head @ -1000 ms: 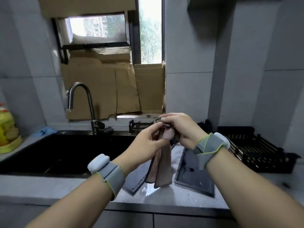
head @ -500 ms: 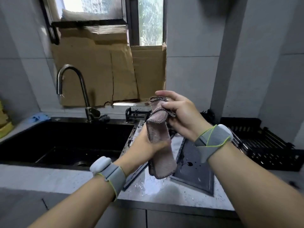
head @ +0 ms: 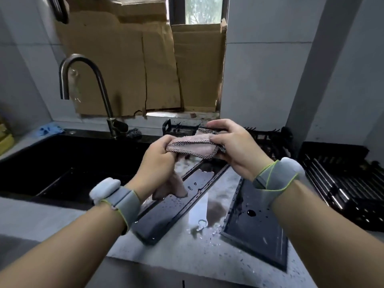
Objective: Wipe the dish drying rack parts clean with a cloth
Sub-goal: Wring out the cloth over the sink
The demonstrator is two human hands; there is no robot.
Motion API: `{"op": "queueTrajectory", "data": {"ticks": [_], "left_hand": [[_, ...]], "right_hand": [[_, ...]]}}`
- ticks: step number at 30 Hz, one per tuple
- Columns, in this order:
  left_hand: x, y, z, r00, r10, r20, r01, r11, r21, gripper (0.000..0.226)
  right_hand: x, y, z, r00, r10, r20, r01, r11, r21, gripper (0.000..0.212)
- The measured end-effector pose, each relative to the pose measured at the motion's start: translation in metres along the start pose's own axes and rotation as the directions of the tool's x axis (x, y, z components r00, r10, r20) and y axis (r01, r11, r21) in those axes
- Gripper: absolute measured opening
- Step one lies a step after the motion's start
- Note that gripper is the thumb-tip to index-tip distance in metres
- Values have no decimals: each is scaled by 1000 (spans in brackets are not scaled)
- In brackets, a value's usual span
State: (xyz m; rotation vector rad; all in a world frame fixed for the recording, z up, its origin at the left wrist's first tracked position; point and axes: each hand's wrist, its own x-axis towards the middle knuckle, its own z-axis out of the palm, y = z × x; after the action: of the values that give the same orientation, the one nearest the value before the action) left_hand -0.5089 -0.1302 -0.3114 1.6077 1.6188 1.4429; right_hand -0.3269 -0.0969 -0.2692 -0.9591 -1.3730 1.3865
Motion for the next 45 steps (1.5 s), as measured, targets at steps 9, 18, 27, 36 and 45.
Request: {"op": "queueTrajectory", "data": {"ticks": [9, 18, 27, 36, 45], "left_hand": [[-58, -15, -57, 923, 295, 249, -384, 768, 513, 7], [-58, -32, -36, 991, 68, 119, -91, 976, 199, 24], [7, -34, -21, 992, -107, 61, 96, 982, 160, 29], [34, -10, -56, 931, -351, -104, 341, 934, -103, 23], [59, -43, -104, 903, -420, 89, 422, 831, -364, 32]], "right_hand": [[-70, 14, 2, 987, -88, -130, 87, 996, -14, 28], [-69, 52, 10, 991, -52, -126, 50, 999, -18, 22], [11, 53, 9, 991, 71, -112, -78, 995, -54, 15], [35, 43, 71, 977, 195, 85, -110, 808, -579, 16], [55, 65, 195, 992, -71, 106, 108, 911, -397, 80]]}}
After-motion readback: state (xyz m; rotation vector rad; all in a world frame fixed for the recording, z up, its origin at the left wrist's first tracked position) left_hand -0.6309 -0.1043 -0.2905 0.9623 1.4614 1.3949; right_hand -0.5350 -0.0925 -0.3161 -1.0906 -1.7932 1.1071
